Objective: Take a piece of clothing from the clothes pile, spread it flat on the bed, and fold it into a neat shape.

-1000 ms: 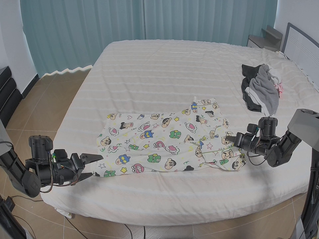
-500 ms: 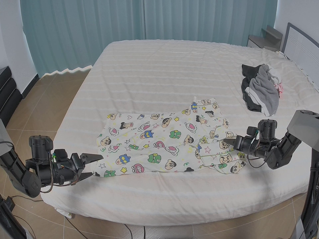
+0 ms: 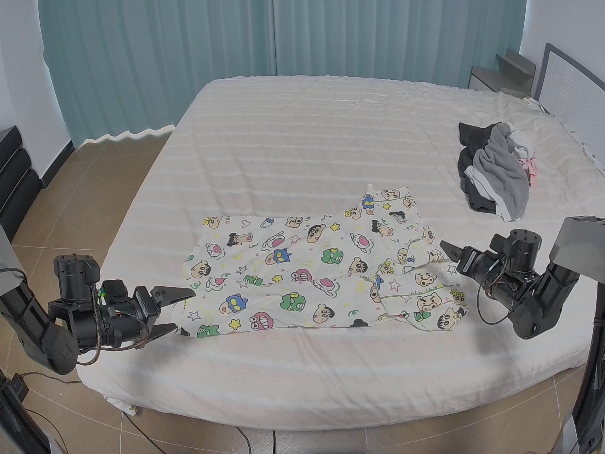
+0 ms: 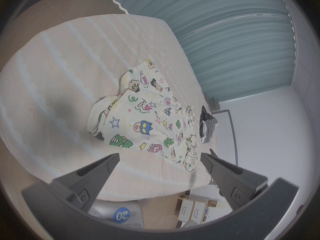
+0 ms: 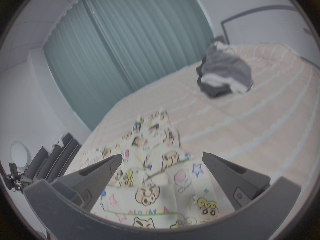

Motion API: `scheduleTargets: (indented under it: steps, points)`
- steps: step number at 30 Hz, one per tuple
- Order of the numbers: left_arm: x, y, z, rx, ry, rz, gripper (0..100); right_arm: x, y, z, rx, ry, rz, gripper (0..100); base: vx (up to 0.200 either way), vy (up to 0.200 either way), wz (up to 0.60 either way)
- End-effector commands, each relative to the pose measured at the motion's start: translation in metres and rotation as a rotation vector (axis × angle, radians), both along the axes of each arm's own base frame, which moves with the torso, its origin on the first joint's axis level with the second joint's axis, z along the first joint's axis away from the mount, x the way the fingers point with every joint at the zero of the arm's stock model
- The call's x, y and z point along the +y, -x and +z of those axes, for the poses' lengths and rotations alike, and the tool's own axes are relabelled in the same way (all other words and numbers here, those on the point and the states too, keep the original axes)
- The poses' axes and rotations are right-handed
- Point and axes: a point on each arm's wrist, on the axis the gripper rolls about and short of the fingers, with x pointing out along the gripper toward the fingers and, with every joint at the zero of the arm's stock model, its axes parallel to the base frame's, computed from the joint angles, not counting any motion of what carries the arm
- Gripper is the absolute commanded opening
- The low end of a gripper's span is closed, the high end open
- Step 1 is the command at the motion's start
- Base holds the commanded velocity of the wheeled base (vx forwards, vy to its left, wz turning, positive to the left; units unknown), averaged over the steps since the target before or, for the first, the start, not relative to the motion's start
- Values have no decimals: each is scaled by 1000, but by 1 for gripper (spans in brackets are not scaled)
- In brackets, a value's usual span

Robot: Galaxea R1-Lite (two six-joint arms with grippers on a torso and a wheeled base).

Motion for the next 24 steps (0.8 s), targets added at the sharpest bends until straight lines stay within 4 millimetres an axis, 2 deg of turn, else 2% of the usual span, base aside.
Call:
scheduleTargets:
  steps: [1, 4, 12, 18, 24]
  points:
    - [0, 0, -2, -7, 1, 3, 100, 2, 30, -3, -30, -26, -75, 100, 200, 0, 0]
    - [1, 0, -3, -5, 0, 4, 100, 3, 40, -11, -5, -27, -74, 100, 200, 0, 0]
    - [1, -1, -5, -3, -4, 7, 100, 7, 48, 12, -63, -36, -59, 100, 200, 0, 0]
    - [1, -2, -5, -14, -5, 10, 100, 11, 56, 19, -70, -38, -44, 100, 200, 0, 0]
    - [1, -4, -7, -26, -17, 31, 100, 12, 56, 16, -63, -35, -41, 100, 0, 0, 0]
